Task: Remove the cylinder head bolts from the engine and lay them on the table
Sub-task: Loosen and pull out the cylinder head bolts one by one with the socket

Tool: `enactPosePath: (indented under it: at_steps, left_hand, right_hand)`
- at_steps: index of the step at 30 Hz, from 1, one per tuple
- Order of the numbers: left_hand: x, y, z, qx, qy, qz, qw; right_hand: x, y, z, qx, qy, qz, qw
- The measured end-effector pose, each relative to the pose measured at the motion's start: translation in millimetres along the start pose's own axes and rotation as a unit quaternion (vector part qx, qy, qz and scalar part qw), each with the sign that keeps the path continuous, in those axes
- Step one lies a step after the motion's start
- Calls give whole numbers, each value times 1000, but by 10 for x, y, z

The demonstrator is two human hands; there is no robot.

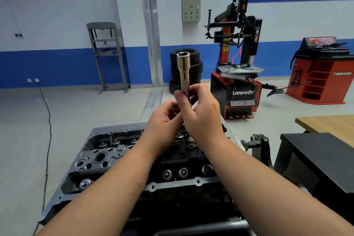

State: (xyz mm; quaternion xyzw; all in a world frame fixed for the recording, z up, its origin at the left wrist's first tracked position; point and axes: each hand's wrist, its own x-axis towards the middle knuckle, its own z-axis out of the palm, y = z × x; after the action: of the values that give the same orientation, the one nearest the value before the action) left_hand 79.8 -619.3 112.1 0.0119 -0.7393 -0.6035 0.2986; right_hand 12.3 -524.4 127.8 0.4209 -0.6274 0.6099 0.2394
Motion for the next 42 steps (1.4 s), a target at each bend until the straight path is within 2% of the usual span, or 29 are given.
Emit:
enactPosePath:
  at_steps: [6, 12, 17, 23, 27, 33, 38, 42]
  left_hand:
    - [-25, 31, 13, -41, -40, -21, 998]
    - [-3, 10, 5, -5, -10, 2, 1000]
    - [9, -17, 1, -21, -5, -5, 1000]
    - [-30, 22, 5, -24, -51, -12, 998]
    - [-18, 20, 14, -5, -22, -7, 1000]
    - [2, -1, 3, -5, 0, -1, 1000]
    - [-26, 15, 1, -25, -34, -8, 999]
    - [-29, 24, 12, -14, -33, -2, 999]
  right_hand:
    - [0, 1, 8, -20, -10, -7, 1000]
    - [-1, -9, 2, 12, -20, 5, 1000]
    - [2, -3, -7, -9, 10, -15, 1000]
    - [-1, 5, 16, -16, -12, -8, 1000]
    - [3, -7, 11, 11, -21, 9, 1000]
    - [6, 18, 0, -9, -2, -8, 1000]
    - [5, 27, 17, -13, -8, -2, 1000]
    - [7, 9, 8, -1, -7, 6, 1000]
